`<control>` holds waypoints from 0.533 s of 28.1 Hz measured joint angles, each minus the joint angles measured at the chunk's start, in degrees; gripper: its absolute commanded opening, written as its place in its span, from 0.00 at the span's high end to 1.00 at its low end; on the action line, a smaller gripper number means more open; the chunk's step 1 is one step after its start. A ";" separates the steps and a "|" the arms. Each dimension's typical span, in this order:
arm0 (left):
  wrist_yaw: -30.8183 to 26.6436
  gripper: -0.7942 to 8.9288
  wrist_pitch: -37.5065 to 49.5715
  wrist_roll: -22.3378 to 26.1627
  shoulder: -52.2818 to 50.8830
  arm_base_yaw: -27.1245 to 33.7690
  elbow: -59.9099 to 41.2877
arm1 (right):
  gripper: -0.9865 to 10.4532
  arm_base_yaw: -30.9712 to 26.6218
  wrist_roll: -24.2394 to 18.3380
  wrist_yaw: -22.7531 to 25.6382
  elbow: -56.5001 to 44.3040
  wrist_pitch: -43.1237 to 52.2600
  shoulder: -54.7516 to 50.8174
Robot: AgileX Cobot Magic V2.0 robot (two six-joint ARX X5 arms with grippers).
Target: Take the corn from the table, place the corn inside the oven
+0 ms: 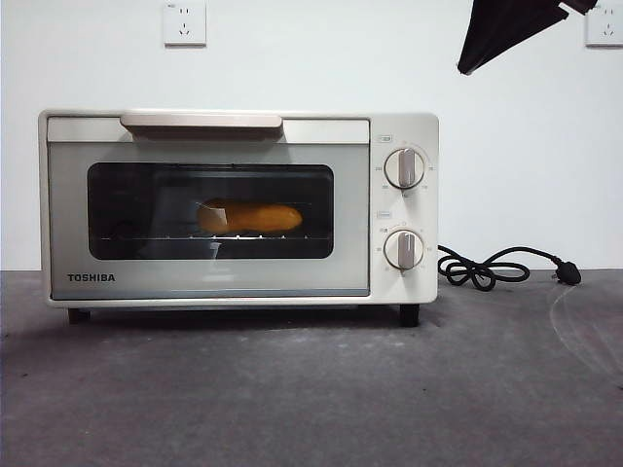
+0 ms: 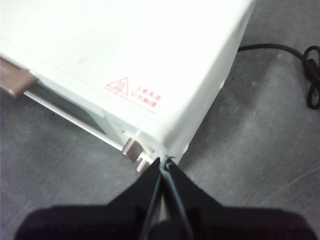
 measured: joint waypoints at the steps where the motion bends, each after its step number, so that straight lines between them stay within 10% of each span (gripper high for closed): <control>1: 1.68 0.92 3.13 0.50 -1.42 1.22 -2.10 | 0.91 0.00 0.00 0.00 0.00 0.31 0.00; 15: 5.77 0.92 15.78 5.35 -29.88 16.06 -31.74 | 0.91 0.00 0.00 0.02 0.00 0.57 0.00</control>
